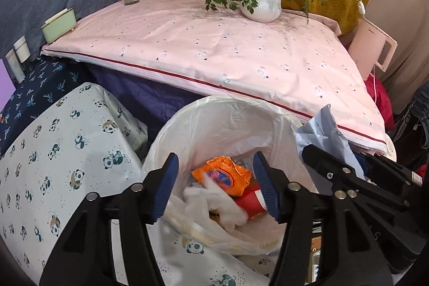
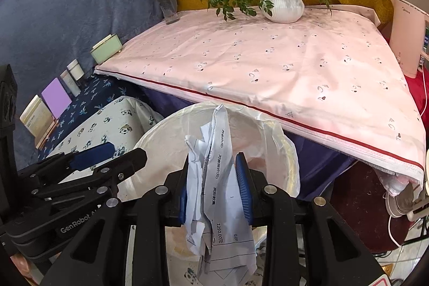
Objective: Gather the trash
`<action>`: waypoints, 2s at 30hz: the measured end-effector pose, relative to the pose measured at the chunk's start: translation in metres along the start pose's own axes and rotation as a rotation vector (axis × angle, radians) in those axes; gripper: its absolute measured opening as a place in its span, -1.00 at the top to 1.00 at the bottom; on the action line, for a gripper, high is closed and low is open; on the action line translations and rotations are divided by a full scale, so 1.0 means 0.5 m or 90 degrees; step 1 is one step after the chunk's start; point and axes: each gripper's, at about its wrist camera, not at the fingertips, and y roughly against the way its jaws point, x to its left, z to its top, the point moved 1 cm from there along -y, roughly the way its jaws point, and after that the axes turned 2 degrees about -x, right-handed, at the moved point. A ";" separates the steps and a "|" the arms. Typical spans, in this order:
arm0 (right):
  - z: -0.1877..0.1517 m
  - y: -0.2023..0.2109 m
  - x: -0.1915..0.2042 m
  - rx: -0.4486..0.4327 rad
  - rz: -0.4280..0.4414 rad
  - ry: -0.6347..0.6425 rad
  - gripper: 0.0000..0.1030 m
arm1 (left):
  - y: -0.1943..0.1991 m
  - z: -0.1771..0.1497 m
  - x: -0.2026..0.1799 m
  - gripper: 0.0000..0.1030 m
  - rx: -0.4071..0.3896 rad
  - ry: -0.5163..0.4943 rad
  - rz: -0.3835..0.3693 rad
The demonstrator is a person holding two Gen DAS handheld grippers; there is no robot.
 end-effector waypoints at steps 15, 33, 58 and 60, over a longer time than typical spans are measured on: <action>0.022 -0.040 0.053 -0.003 0.009 0.023 0.13 | 0.015 -0.031 0.110 -0.52 -0.004 0.092 0.054; -0.001 0.024 0.085 -0.021 0.000 0.054 -0.11 | 0.082 -0.076 0.123 -0.74 -0.021 0.105 0.084; -0.087 0.118 0.079 -0.014 0.002 0.080 -0.87 | 0.154 -0.147 0.073 -0.84 -0.021 0.076 0.136; -0.096 0.123 0.078 -0.010 0.006 0.084 -0.87 | 0.156 -0.152 0.069 -0.84 -0.020 0.072 0.137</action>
